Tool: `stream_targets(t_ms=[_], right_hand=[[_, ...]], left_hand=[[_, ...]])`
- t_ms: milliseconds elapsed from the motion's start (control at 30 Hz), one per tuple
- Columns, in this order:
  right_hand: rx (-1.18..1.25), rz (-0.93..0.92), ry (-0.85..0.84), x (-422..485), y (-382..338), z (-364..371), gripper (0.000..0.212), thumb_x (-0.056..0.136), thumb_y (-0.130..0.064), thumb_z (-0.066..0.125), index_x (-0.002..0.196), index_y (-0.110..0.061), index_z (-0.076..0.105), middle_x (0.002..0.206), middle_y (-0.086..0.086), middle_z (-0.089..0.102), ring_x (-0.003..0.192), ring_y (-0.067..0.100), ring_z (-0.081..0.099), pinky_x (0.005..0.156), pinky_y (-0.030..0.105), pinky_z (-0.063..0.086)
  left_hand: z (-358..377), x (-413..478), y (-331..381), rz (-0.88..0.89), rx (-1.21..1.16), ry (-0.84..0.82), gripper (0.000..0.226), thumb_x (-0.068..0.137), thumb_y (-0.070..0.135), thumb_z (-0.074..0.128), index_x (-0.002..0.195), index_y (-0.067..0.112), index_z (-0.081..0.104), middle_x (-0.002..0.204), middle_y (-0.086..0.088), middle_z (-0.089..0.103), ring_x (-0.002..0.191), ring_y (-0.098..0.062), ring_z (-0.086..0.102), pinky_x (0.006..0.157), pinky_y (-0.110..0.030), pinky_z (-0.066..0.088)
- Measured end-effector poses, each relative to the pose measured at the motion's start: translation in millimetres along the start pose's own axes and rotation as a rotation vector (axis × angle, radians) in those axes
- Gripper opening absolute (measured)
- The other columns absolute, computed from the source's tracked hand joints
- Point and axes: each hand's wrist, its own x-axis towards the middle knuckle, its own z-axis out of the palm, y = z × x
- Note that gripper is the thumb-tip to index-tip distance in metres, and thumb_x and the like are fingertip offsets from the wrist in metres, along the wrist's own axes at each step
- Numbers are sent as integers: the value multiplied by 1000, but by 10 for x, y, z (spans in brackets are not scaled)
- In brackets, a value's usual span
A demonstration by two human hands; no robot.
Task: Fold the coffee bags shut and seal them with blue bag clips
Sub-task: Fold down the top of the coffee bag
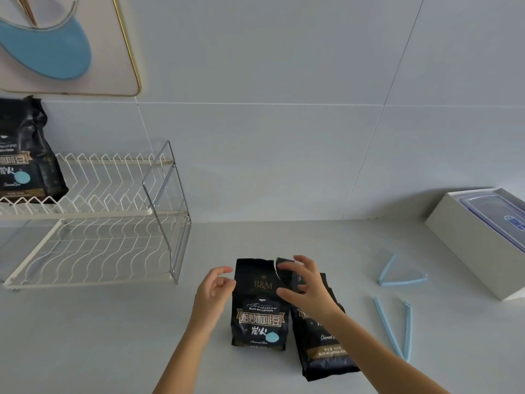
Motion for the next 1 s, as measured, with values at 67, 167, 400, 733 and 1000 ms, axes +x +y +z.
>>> stream_targets(t_ms=[67,167,400,733,1000], right_hand=[[-108,19,-120,-9,39,31,43,76,-34,74,111,-50,55,139,-8,28,130,17,27,104,37,42],[-192,65,-176,-21,124,106,46,75,-35,73,117,-45,56,145,-3,25,135,23,20,109,50,37],[-173,123,-208,-109,254,204,31,79,-30,70,110,-29,67,147,-2,33,135,22,28,109,45,37],[37,110,-106,-135,131,226,15,88,-19,63,75,-25,68,68,-10,67,62,-1,62,60,12,49],[87,188,-119,-153,182,239,16,91,-22,59,76,-26,63,68,-11,66,60,-4,64,54,8,47]], left_hand=[[7,15,1,24,86,-78,20,87,19,61,102,30,63,91,1,60,94,-13,59,75,-16,41],[52,18,-46,-9,181,-173,21,83,24,67,98,38,63,108,8,48,106,-7,48,78,-12,36],[150,-23,-274,-98,150,-246,24,79,21,71,101,32,69,132,14,35,124,-5,32,72,-6,35],[222,-119,-431,-224,-69,-136,9,78,17,73,86,17,71,83,-2,77,74,-12,72,53,-12,52],[289,-168,-474,-336,-88,-193,35,76,23,74,107,15,59,103,-4,69,93,-17,66,67,-22,51]])
